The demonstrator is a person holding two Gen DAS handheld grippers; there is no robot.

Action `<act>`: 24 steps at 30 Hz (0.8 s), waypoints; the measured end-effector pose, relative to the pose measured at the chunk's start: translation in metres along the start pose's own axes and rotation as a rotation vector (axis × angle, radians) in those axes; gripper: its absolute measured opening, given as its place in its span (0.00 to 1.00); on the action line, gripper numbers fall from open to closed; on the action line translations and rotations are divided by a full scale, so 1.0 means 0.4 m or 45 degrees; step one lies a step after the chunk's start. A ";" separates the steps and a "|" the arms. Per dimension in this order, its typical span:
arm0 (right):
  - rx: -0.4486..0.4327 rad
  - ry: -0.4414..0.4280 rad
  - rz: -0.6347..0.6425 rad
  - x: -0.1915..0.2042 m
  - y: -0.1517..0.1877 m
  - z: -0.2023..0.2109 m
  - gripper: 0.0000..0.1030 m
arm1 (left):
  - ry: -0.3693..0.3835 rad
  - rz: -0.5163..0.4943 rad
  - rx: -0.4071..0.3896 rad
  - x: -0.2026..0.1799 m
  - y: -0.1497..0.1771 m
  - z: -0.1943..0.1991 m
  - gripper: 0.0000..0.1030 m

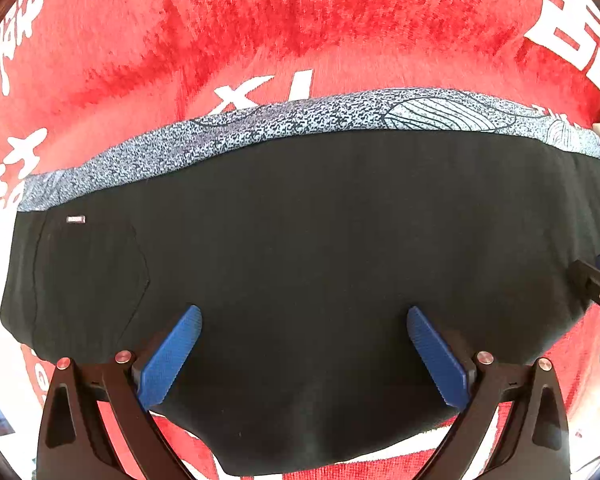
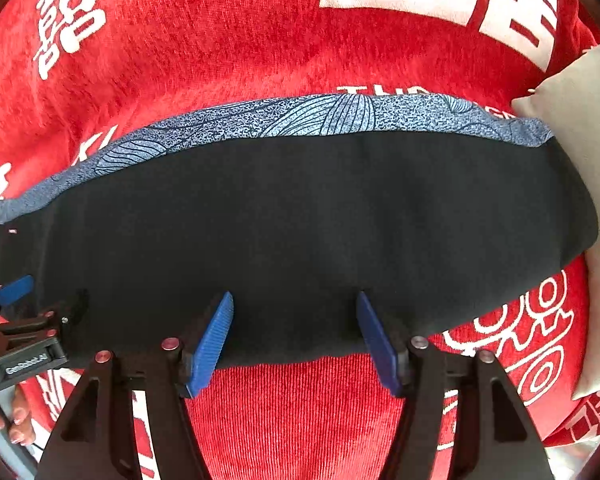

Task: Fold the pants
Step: 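Lower the trousers with both grippers and smooth them flat on the bedspread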

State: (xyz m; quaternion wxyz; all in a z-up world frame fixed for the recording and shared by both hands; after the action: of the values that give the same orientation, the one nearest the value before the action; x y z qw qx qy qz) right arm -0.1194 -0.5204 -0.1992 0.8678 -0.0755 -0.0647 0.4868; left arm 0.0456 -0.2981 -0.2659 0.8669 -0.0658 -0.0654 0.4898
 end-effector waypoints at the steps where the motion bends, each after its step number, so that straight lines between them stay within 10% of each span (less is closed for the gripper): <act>1: 0.006 -0.010 0.005 0.009 0.003 -0.001 0.66 | -0.009 -0.005 -0.004 -0.003 -0.001 -0.002 1.00; 16: 0.000 -0.112 0.003 0.007 -0.012 -0.004 0.75 | -0.087 -0.075 0.005 -0.037 -0.021 0.000 1.00; 24: -0.086 -0.487 -0.526 -0.205 0.068 0.097 0.58 | -0.052 -0.116 0.022 -0.109 -0.018 0.082 1.00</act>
State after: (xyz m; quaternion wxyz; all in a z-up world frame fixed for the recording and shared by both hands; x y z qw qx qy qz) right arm -0.1920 -0.5739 -0.1698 0.9176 0.0037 -0.2577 0.3027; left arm 0.0234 -0.3377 -0.2345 0.8872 -0.0451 -0.0816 0.4518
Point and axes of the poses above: each gripper's, at about its wrist camera, not at the fingertips, and z roughly against the way its jaws point, x to its left, y to its underside, the point moved 9 cm from there along -z, roughly the way its jaws point, and after that the axes turned 4 degrees about z, right-handed, at the moved point
